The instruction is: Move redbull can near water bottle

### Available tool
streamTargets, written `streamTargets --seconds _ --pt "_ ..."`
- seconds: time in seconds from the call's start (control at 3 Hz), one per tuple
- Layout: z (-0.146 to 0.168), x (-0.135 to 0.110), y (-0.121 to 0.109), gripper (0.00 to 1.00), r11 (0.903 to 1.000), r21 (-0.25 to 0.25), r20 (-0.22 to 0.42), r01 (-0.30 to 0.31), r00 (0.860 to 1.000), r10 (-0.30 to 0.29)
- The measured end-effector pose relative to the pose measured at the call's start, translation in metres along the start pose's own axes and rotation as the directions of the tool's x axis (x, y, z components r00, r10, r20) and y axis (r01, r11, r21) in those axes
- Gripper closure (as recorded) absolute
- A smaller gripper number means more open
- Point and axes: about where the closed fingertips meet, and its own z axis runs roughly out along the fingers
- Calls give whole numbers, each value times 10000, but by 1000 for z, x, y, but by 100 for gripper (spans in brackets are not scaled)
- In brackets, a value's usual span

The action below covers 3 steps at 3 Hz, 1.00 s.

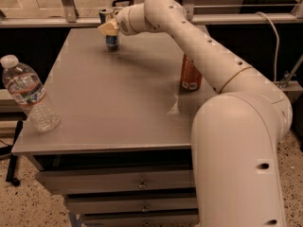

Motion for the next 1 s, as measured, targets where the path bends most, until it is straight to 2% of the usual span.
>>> streamTargets --seconds 0.33,0.67,1.0 --pt "-49 -15 36 100 9924 -1220 1109 168 9938 -32" --pt "-86 -29 93 100 9602 -2531 1798 1179 9810 -730" --pt "-116 -42 151 100 9071 -3543 2340 2271 9607 -1492"
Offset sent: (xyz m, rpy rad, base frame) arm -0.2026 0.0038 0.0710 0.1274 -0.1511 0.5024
